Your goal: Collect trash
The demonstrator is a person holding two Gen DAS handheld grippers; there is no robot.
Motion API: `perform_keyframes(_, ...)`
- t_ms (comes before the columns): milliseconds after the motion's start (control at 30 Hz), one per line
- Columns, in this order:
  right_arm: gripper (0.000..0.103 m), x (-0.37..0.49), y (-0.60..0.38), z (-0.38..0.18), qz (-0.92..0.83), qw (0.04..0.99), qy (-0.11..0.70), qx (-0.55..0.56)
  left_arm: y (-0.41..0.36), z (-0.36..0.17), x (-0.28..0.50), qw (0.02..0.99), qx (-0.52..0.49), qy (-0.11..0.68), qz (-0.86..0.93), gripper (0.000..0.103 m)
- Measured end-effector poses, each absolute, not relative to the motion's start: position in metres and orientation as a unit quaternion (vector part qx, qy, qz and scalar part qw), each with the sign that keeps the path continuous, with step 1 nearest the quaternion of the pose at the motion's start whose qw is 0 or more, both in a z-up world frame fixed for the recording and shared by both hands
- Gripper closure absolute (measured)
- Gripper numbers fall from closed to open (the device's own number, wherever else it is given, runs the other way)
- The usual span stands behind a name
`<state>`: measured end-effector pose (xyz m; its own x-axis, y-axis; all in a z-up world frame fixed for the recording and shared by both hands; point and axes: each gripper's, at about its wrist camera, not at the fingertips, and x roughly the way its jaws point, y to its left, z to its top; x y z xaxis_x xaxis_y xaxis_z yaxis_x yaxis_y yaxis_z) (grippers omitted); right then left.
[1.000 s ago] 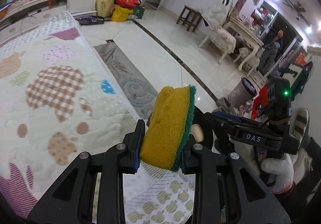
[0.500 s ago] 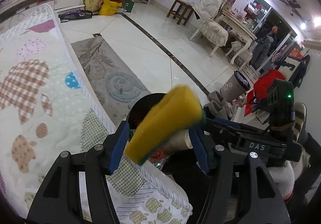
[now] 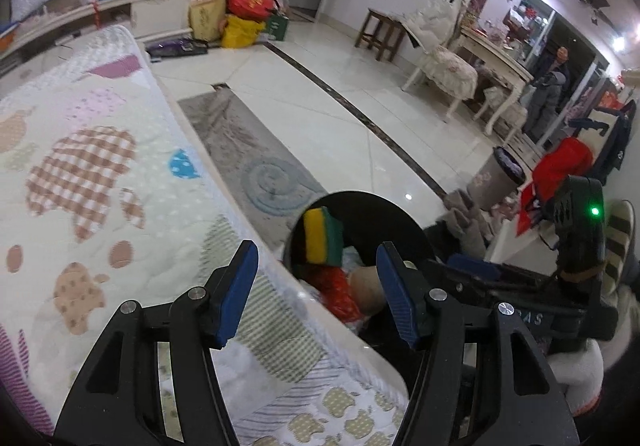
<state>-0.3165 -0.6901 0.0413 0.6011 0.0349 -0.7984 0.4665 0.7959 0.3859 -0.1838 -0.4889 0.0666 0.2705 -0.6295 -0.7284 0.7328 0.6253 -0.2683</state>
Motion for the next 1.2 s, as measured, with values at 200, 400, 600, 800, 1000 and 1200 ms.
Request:
perform_keyframes(200, 0.026, -0.318, -0.664, 0.045, -0.13, 0.862, 0.412, 0.265, -0.48, 0.066, -0.193, 0.821, 0.097, 0.397, -0.398, 0.043)
perform_keyframes(400, 0.021, -0.322, -0.643, 0.051, -0.146, 0.875, 0.395, 0.24, -0.462, 0.071, -0.2, 0.838, 0.094, 0.372, -0.389, 0.043)
perform_keyframes(600, 0.021, -0.334, -0.623, 0.076, -0.175, 0.899, 0.352, 0.192, -0.445, 0.085, -0.208, 0.852, 0.08, 0.346, -0.386, 0.043)
perform_keyframes(800, 0.02, -0.343, -0.605, 0.097, -0.202, 0.913, 0.32, 0.154, -0.43, 0.101, -0.221, 0.871, 0.088, 0.292, -0.386, 0.034)
perform_keyframes(1000, 0.019, -0.354, -0.596, 0.114, -0.218, 0.921, 0.289, 0.146, -0.413, 0.112, -0.233, 0.877, 0.073, 0.26, -0.399, 0.029)
perform_keyframes(1200, 0.012, -0.365, -0.584, 0.133, -0.228, 0.93, 0.259, 0.13, -0.394, 0.126, -0.244, 0.881, 0.048, 0.243, -0.403, 0.028)
